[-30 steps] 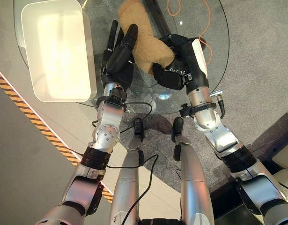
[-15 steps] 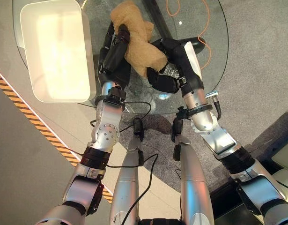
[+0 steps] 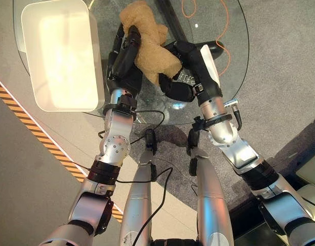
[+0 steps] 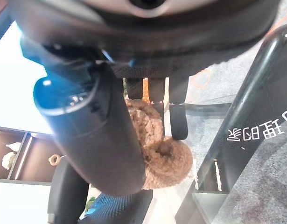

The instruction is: Wipe the table with a cloth and put it in the basket.

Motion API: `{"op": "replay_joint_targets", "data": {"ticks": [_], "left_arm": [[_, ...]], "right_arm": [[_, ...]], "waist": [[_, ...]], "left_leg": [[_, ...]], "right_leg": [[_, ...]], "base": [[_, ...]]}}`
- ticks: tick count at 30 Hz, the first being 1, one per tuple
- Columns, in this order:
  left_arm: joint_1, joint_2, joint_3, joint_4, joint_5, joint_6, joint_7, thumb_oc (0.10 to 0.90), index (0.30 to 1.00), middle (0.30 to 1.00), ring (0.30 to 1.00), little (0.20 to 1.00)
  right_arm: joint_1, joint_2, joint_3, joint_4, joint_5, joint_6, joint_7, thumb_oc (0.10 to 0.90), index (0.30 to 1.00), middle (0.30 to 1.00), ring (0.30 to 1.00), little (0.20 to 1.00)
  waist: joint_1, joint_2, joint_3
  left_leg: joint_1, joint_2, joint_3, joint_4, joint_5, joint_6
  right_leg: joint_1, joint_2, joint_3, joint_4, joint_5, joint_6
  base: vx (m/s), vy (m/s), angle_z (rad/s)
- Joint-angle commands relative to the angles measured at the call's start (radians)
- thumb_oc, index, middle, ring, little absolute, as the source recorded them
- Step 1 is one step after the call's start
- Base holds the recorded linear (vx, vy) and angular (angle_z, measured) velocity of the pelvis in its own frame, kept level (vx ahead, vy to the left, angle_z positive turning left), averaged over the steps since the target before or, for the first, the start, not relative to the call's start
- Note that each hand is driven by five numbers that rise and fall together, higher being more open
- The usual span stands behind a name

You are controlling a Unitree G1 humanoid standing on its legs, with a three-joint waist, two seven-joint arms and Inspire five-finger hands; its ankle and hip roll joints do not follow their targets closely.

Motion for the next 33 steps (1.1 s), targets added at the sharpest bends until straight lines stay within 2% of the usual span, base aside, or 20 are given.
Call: {"op": "replay_joint_targets", "data": {"ticks": [1, 2, 3, 21, 33], "left_arm": [[-0.08, 0.012, -0.003, -0.087, 0.062, -0.066, -0.086, 0.1, 0.3, 0.3, 0.3, 0.2], [-0.08, 0.012, -0.003, -0.086, 0.061, -0.069, -0.085, 0.1, 0.3, 0.3, 0.3, 0.2], [-0.081, 0.013, -0.002, -0.087, 0.061, -0.074, -0.083, 0.1, 0.3, 0.3, 0.3, 0.2], [-0.084, 0.002, 0.019, -0.096, 0.094, -0.155, -0.031, 0.1, 0.3, 0.3, 0.3, 0.2], [-0.089, 0.002, 0.055, -0.103, 0.158, -0.257, 0.033, 0.1, 0.3, 0.3, 0.3, 0.2]], "right_arm": [[-0.167, 0.067, -0.057, -0.232, -0.029, -0.167, -0.012, 0.207, 0.392, 0.392, 0.392, 0.307], [-0.166, 0.067, -0.057, -0.232, -0.028, -0.168, -0.012, 0.427, 0.58, 0.58, 0.58, 0.527], [-0.165, 0.068, -0.058, -0.231, -0.026, -0.169, -0.015, 0.8, 0.9, 0.9, 0.9, 0.9], [-0.163, 0.085, -0.068, -0.233, -0.026, -0.168, -0.02, 0.8, 0.9, 0.9, 0.9, 0.9], [-0.157, 0.094, -0.084, -0.23, -0.029, -0.167, -0.032, 0.8, 0.9, 0.9, 0.9, 0.9]], "waist": [[0.01, -0.007, -0.029], [0.01, -0.008, -0.029], [0.01, -0.008, -0.029], [0.012, -0.011, -0.029], [0.015, -0.013, -0.029]], "left_leg": [[0.025, -0.068, 0.06, 0.008, -0.045, 0.03], [0.025, -0.068, 0.06, 0.008, -0.045, 0.03], [0.025, -0.068, 0.06, 0.009, -0.045, 0.029], [0.024, -0.07, 0.056, 0.01, -0.047, 0.03], [0.025, -0.069, 0.055, 0.007, -0.047, 0.027]], "right_leg": [[0.043, 0.075, -0.019, -0.06, -0.024, 0.014], [0.043, 0.075, -0.019, -0.059, -0.024, 0.014], [0.043, 0.075, -0.019, -0.06, -0.023, 0.014], [0.041, 0.078, -0.02, -0.058, -0.026, 0.012], [0.043, 0.077, -0.022, -0.058, -0.029, 0.011]], "base": [[0.0, 0.0, 0.0], [0.0, 0.0, 0.0], [0.0, 0.0, 0.0], [0.0, 0.0, 0.0], [0.0, 0.0, 0.0]]}}
